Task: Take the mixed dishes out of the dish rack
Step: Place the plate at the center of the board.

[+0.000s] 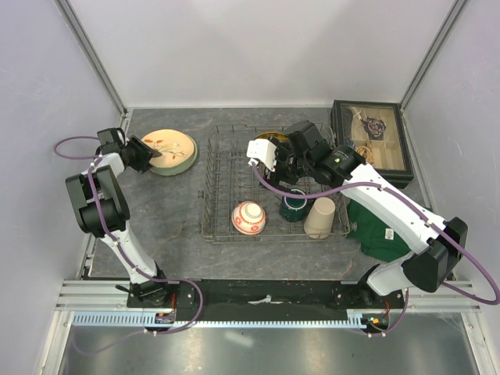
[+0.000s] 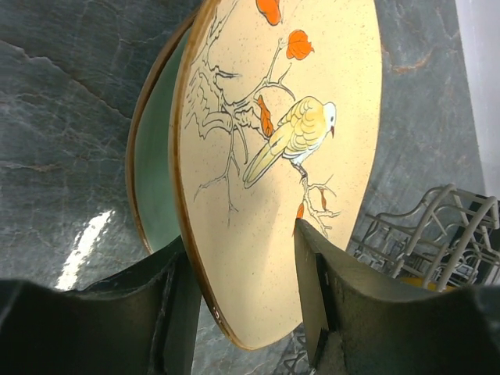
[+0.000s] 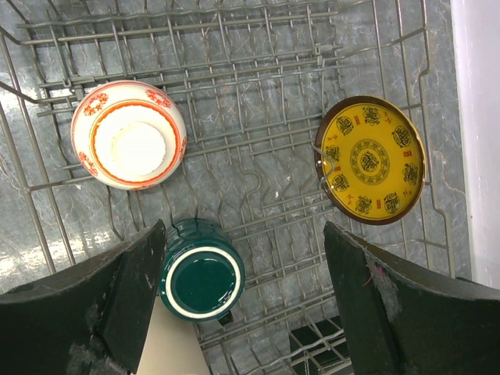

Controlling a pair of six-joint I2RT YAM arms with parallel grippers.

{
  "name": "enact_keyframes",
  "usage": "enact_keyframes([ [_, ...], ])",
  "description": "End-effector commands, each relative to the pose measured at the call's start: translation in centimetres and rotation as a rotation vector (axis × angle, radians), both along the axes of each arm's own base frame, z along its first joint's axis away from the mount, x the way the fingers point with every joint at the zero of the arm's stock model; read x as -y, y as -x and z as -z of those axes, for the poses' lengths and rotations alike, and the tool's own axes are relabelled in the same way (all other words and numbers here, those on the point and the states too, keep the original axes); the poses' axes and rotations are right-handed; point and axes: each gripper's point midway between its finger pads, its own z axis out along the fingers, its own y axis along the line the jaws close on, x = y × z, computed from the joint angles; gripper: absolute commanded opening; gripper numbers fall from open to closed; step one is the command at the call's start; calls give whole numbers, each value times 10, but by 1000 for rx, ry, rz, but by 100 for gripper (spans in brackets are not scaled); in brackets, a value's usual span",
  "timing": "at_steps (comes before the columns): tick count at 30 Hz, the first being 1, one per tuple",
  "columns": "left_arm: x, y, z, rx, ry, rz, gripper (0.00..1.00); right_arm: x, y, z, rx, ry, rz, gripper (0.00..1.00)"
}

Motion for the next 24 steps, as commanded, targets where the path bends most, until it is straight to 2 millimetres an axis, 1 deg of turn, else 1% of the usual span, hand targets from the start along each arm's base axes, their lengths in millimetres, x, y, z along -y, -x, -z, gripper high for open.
enact_keyframes([
  [1,-9,-8,-39,76,-92,35,55,-2,2,-18,41,-52,-11,90],
  [9,-8,0,-34,49,-107,50,55,1,3,-21,50,-53,-7,90],
  [15,-7,5,-34,41,-113,57,55,4,1,-21,62,-45,3,90],
  [18,-6,8,-33,31,-116,65,55,8,-5,-21,85,-29,35,90],
  [21,-5,10,-34,25,-122,73,55,16,-20,-19,120,14,102,91],
  [22,-5,11,-34,17,-121,76,55,18,-25,-13,119,38,123,90],
  [24,-5,12,-34,14,-128,82,55,22,-30,-10,132,63,148,90],
])
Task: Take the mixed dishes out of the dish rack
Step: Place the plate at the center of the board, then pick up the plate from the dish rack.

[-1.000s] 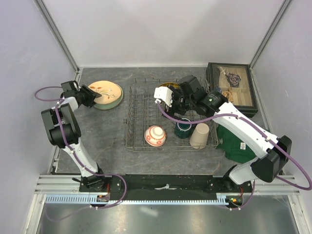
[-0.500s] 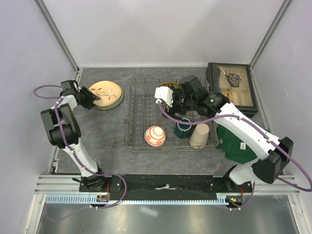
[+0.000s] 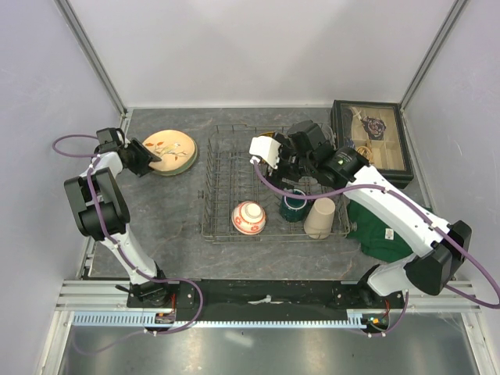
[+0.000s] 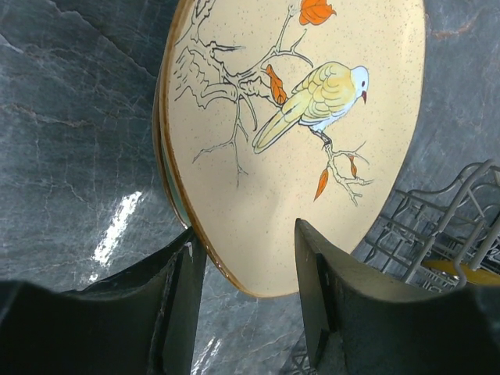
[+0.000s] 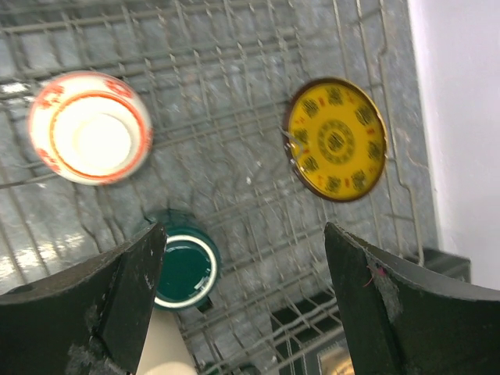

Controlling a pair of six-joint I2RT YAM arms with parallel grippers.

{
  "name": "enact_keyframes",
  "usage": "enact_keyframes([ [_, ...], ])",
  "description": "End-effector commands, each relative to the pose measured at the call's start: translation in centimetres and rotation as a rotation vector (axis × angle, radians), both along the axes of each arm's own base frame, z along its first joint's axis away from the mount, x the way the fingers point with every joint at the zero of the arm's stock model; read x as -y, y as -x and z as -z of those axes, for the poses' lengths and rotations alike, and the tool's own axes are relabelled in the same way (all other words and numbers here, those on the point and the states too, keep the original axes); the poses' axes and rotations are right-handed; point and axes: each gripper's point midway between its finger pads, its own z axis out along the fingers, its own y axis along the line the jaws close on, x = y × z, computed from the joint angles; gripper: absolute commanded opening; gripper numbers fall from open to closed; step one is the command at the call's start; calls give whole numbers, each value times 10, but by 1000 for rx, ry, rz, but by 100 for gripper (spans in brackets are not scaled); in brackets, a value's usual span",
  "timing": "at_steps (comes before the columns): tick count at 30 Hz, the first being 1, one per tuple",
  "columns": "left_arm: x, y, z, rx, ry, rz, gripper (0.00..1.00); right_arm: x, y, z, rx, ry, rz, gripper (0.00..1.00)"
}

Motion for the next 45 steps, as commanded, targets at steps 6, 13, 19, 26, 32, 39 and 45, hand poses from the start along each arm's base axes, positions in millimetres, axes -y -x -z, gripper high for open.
enact_keyframes([
  [6,-5,-5,-30,69,-79,53,55,10,-24,4,72,60,93,90],
  [13,-4,-2,-28,57,-74,61,55,14,-33,9,92,102,113,90],
  [19,-4,3,-35,70,-97,72,55,22,-54,9,161,179,163,90],
  [26,-3,15,-52,100,-136,83,57,24,-87,-1,236,243,185,92],
  [32,-1,26,-67,125,-169,97,65,35,-126,1,250,293,209,94],
  [39,2,34,-84,167,-208,127,66,35,-160,24,179,305,173,95],
  [45,5,36,-102,238,-280,212,67,28,-178,45,116,281,128,95],
])
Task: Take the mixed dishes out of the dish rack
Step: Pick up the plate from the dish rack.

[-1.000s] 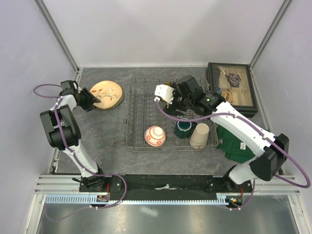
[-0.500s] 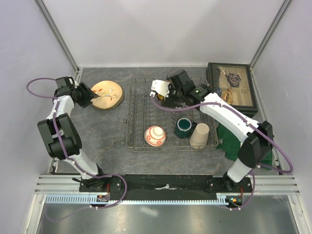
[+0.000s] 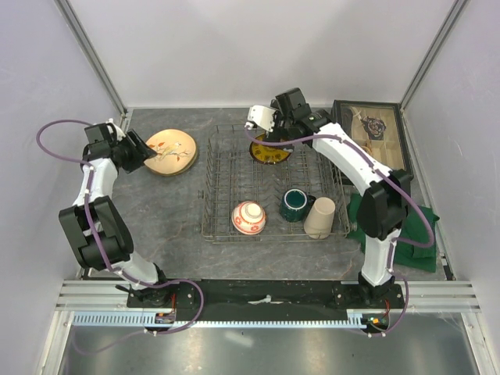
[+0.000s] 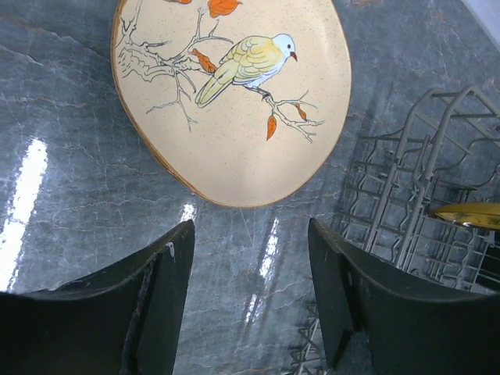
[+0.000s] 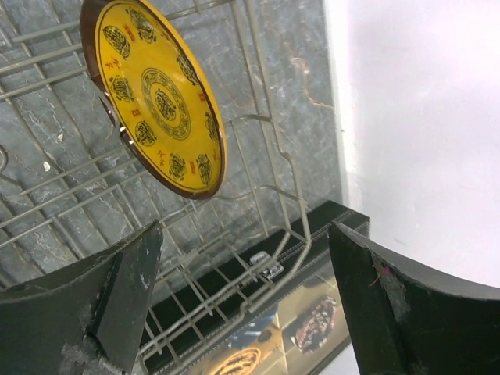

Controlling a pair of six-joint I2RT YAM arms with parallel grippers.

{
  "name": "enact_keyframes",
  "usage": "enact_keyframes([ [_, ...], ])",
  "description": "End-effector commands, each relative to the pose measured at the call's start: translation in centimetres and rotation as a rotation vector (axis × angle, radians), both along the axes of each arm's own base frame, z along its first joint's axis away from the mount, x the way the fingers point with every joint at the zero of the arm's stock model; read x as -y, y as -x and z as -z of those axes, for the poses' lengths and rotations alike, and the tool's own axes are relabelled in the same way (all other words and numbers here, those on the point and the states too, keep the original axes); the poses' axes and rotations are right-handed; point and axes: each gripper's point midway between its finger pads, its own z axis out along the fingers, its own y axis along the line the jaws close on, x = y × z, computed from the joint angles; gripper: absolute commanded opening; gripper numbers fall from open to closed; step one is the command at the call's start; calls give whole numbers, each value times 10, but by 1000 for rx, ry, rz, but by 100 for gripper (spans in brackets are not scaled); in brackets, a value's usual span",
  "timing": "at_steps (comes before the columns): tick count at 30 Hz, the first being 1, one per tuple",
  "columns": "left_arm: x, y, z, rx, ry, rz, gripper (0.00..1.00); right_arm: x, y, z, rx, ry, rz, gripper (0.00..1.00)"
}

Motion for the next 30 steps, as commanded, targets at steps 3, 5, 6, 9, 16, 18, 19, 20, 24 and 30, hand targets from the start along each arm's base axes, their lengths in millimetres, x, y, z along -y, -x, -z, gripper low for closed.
enact_keyframes([
  [3,1,4,-32,116,-137,129,67,-12,-12,10,-60,-36,-73,94],
  [5,3,4,-35,129,-150,154,67,-11,-15,12,-73,-42,-77,94],
  [6,3,5,-36,136,-162,171,67,-14,-16,18,-88,-47,-88,94],
  [9,3,3,-43,163,-195,205,67,-17,-22,25,-109,-58,-103,93],
  [16,7,0,-54,215,-247,287,67,-23,-32,40,-142,-79,-119,89],
  [18,6,-1,-56,223,-256,288,67,-25,-31,45,-156,-86,-126,87],
  [19,5,-1,-55,227,-277,304,67,-26,-31,49,-162,-85,-130,87],
  [20,5,-2,-55,229,-283,310,67,-26,-31,50,-165,-88,-131,86],
  [24,5,-3,-55,243,-292,325,67,-29,-30,58,-186,-95,-139,81],
  [30,7,-6,-54,283,-326,361,67,-32,-28,65,-212,-111,-148,70],
])
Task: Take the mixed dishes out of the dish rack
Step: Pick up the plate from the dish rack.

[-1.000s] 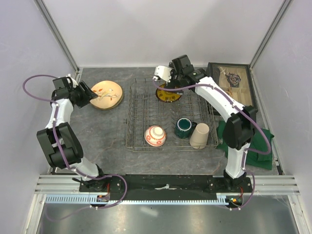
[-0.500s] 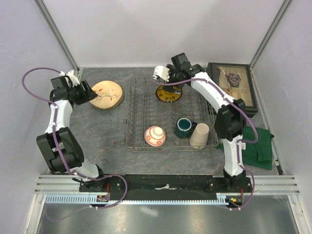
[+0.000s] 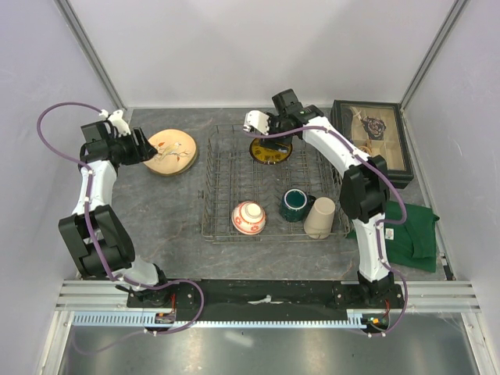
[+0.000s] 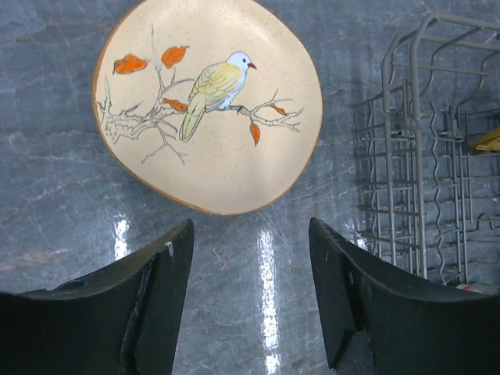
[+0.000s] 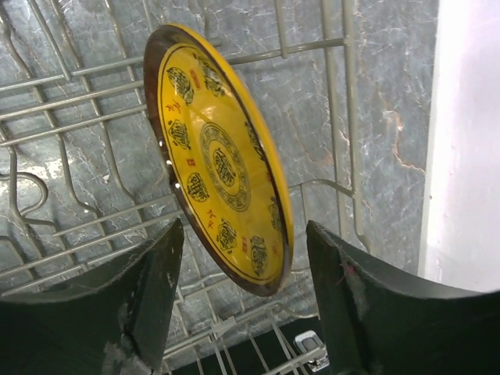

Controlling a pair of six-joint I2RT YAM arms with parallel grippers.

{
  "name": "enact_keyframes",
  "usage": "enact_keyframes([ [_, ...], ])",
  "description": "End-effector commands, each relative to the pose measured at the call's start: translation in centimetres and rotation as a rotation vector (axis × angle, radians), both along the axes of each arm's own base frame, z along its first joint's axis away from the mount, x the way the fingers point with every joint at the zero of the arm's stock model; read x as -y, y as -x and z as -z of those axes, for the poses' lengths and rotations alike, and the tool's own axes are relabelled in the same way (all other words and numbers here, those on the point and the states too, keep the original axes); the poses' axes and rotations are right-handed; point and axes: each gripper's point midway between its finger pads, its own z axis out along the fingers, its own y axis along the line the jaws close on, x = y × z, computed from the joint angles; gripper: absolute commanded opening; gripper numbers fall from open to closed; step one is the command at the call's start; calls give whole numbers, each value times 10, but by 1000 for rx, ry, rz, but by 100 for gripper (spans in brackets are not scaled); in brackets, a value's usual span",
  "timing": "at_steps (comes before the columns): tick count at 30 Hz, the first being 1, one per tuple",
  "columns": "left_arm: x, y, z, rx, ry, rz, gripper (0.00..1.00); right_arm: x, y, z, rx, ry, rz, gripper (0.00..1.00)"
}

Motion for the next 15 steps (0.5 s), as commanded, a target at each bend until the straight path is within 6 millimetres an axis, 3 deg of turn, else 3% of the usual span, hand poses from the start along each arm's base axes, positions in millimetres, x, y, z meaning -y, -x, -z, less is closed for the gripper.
enact_keyframes([
  [1,1,-8,-24,119,-79,69,67,-10,-3,-9,7,-49,-27,69],
  [11,-3,-6,-27,135,-121,77,67,-6,9,-3,-24,-44,-30,50],
  [15,-1,-4,-28,138,-124,84,67,-5,17,-1,-42,-49,-33,48],
])
